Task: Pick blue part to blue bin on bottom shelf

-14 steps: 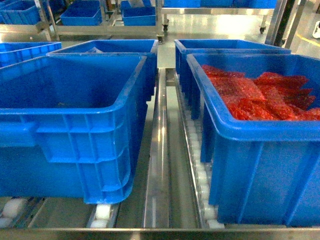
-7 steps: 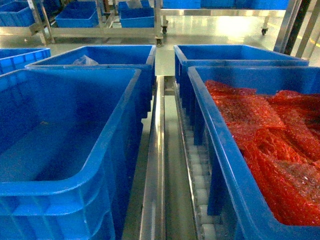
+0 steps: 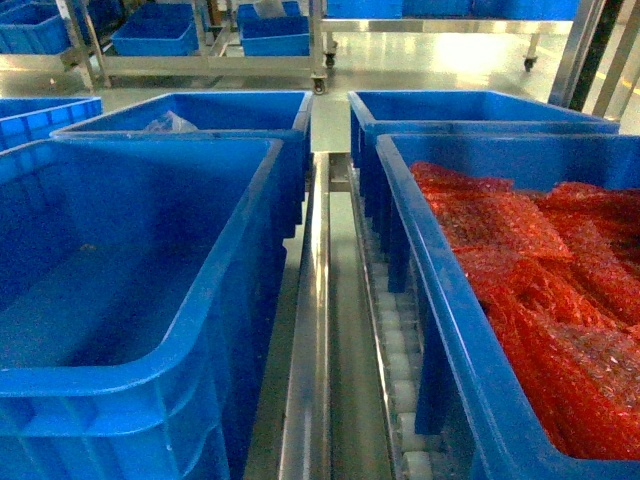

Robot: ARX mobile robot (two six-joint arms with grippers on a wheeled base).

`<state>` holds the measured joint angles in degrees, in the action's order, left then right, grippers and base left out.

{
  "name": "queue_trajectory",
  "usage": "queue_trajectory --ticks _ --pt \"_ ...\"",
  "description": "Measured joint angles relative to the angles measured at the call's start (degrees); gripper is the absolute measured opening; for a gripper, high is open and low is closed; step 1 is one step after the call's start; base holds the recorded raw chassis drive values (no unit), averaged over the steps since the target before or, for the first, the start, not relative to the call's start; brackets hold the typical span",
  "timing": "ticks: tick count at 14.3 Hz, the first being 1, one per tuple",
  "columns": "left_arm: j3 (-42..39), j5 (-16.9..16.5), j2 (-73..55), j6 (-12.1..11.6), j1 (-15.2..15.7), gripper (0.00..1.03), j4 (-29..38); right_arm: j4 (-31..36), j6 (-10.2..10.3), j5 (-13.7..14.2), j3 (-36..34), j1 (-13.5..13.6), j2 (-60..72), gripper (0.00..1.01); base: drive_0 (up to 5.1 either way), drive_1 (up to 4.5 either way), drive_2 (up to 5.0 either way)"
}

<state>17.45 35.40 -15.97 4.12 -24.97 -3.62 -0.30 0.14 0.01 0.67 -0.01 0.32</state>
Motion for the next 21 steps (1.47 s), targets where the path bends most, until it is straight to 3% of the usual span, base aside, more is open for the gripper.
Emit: queue_trajectory --ticks 21 --pt "0.00 0.00 0.00 0.00 0.00 0.43 0.00 0.00 0.00 0.00 0.00 0.00 0.00 0.98 0.0 0.00 0.0"
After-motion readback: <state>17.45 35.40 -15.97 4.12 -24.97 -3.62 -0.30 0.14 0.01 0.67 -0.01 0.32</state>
